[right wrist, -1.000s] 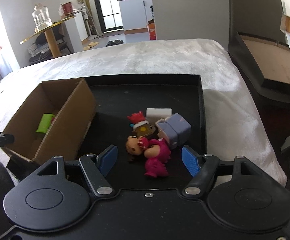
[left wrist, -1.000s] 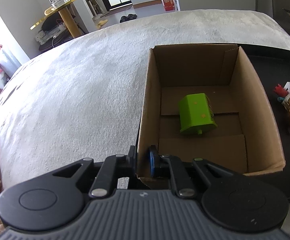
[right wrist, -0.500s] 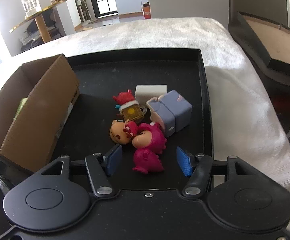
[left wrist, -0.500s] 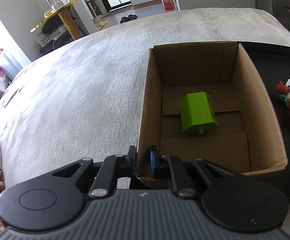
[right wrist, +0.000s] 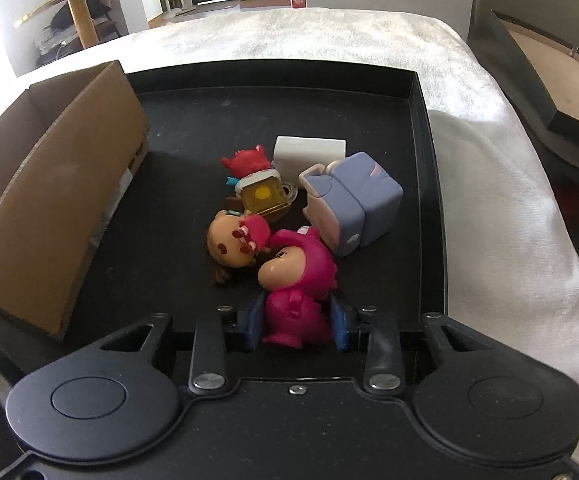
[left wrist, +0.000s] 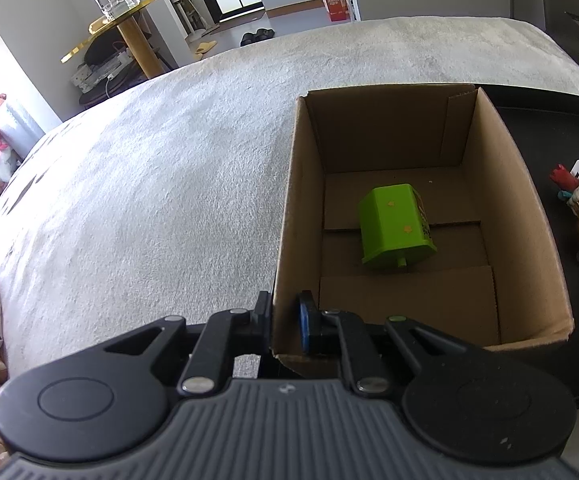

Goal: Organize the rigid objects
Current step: 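Close the right gripper on the pink figurine, then carry the pink figurine with the right gripper over the box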

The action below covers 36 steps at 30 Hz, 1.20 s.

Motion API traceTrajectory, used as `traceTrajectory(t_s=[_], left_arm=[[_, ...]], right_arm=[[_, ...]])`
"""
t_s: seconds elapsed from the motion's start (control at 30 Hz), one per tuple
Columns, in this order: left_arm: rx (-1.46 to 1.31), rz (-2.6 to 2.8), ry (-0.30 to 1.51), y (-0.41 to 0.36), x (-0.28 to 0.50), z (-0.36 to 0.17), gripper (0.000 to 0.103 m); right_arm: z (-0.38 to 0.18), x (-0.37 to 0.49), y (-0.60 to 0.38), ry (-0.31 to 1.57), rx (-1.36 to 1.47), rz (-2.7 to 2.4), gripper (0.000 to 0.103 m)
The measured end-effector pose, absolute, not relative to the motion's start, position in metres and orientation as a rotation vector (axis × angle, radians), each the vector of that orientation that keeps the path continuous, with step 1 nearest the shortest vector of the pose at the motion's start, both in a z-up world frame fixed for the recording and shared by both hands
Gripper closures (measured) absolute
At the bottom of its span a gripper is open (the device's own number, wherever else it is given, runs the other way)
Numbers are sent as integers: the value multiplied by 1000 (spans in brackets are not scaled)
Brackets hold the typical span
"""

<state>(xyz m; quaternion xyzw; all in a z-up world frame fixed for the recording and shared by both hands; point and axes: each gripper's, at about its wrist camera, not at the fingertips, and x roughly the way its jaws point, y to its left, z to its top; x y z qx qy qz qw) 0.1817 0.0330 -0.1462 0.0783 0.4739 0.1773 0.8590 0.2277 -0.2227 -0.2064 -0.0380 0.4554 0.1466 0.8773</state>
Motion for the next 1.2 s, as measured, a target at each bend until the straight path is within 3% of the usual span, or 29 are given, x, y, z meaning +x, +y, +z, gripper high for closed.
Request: traceTrajectory(t_s=[1.2], left_arm=[[111,334,962,43,175,-141,92]], right_arm=[[-120,202,-196,828,-159,328,69]])
